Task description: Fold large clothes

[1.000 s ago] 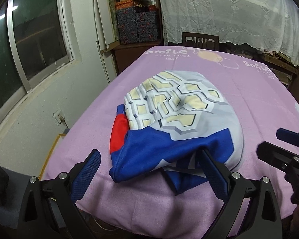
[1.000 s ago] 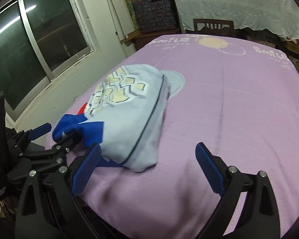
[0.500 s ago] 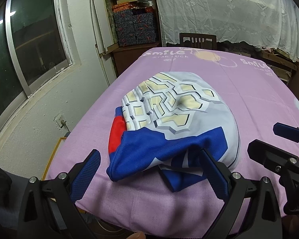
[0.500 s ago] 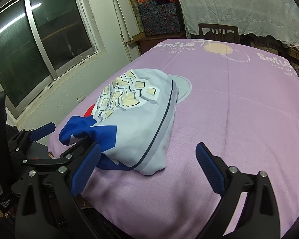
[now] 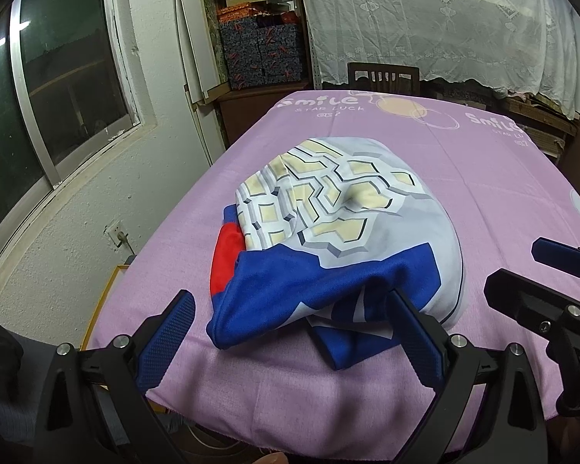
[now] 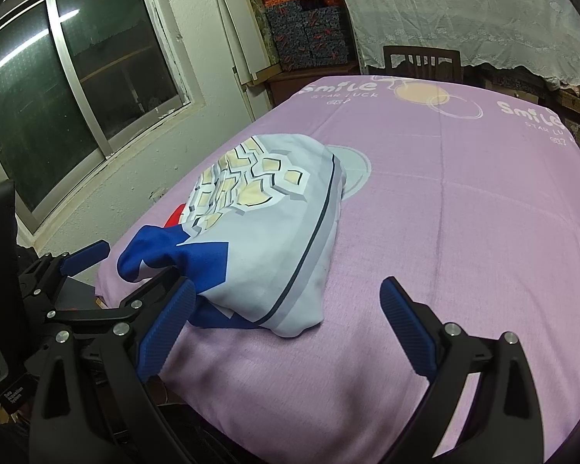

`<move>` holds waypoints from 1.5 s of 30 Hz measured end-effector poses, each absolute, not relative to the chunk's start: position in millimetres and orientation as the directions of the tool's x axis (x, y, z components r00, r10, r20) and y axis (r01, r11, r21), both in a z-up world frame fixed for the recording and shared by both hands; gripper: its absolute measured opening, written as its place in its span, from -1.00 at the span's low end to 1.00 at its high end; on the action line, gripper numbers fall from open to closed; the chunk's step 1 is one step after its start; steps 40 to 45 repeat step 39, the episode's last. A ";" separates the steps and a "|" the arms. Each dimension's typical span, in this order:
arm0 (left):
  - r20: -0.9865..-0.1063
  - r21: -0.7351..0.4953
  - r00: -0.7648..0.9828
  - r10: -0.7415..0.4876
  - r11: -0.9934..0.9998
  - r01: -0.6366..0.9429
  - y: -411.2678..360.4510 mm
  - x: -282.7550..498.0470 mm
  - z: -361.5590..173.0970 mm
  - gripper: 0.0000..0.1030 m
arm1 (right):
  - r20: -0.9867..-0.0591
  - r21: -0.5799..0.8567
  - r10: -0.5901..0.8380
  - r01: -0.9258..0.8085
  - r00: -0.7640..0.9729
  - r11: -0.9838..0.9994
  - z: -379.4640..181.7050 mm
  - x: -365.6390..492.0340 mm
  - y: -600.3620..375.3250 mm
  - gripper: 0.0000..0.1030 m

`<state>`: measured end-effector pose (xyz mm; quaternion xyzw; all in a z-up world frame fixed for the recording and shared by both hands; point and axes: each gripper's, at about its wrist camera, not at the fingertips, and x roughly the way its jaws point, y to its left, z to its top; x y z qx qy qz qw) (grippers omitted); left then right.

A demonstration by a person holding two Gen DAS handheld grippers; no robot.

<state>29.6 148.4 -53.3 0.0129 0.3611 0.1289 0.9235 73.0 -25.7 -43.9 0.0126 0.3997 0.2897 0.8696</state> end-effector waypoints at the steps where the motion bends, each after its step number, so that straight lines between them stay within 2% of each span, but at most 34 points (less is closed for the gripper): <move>1: -0.664 0.117 0.706 0.247 0.967 -0.228 148.3 29.1 -53.6 0.93 | -0.688 0.254 0.514 -0.494 0.512 0.832 -43.9 73.1 -25.8 0.82; 32: -0.643 0.103 0.724 0.250 0.965 -0.241 150.5 21.6 -53.6 0.93 | -0.685 0.261 0.517 -0.490 0.513 0.832 -42.9 68.2 -23.8 0.82; 45: -0.636 0.141 0.722 0.272 0.961 -0.238 144.3 22.2 -51.7 0.93 | -0.681 0.262 0.521 -0.492 0.515 0.830 -40.8 66.7 -24.1 0.82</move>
